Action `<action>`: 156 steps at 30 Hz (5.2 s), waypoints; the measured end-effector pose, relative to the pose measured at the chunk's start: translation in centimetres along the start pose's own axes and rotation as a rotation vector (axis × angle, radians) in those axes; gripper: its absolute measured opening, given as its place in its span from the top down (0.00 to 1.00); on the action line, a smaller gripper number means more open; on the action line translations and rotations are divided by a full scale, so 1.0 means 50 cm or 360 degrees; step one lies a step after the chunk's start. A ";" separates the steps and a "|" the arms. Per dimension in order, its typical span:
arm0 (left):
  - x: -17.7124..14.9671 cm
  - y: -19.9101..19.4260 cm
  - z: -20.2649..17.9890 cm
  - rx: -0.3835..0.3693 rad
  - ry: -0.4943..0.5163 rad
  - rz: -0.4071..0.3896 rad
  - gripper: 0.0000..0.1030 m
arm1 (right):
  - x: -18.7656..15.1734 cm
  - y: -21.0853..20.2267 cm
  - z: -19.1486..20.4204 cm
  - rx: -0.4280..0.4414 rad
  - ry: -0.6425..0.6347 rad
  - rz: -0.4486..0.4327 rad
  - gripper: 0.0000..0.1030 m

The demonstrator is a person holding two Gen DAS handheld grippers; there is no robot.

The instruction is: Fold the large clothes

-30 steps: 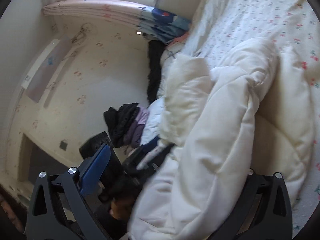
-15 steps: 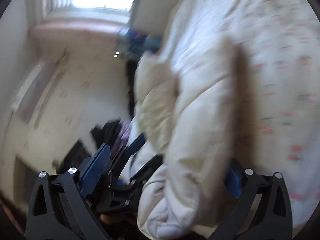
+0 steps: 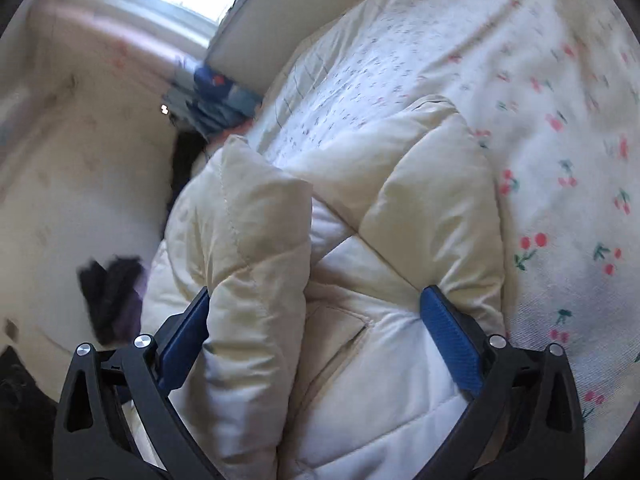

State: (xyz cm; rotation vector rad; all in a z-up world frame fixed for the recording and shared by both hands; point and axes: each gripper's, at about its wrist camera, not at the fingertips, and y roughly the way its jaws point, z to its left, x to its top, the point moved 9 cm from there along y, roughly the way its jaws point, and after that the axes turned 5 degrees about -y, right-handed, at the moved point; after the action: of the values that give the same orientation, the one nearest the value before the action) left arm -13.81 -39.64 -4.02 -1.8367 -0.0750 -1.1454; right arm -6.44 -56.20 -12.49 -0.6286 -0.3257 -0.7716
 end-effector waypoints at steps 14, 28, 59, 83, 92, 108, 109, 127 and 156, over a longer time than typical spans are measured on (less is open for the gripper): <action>-0.022 -0.025 0.173 -0.0060 -0.0474 -0.0001 0.22 | -0.052 -0.055 0.017 -0.0393 -0.0096 0.0098 0.06; -0.106 0.074 0.282 -0.0432 -0.1193 0.0222 0.10 | -0.054 -0.039 0.020 -0.0384 -0.0034 0.0064 0.06; -0.059 -0.263 0.688 0.0456 -0.1016 -0.0583 0.10 | -0.193 0.440 0.328 -0.0267 -0.0361 0.0324 0.06; -0.097 -0.161 0.665 0.0457 -0.0807 -0.0181 0.09 | -0.096 0.551 0.380 -0.0455 -0.0561 0.0300 0.06; -0.105 -0.179 0.695 0.0302 -0.1036 -0.0259 0.09 | -0.087 0.422 0.445 -0.0373 -0.0594 0.0130 0.06; -0.117 -0.189 0.706 0.0331 -0.1080 -0.0268 0.09 | -0.118 0.372 0.490 -0.0580 -0.0835 0.0168 0.06; -0.116 -0.189 0.705 0.0331 -0.1080 -0.0265 0.09 | -0.085 0.388 0.515 -0.0558 -0.0831 0.0132 0.06; -0.111 -0.192 0.703 0.0283 -0.1076 -0.0233 0.09 | -0.050 0.497 0.449 -0.0566 -0.0673 0.0338 0.06; -0.102 -0.224 0.706 0.0227 -0.1107 -0.0326 0.09 | -0.260 0.275 0.463 -0.0563 -0.0793 0.0223 0.06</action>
State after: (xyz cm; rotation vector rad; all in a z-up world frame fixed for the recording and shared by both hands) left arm 1.60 -5.57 -4.55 -2.0479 -0.7361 -0.5630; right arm -6.35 -26.88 -6.59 -1.1704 -0.6000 -0.5322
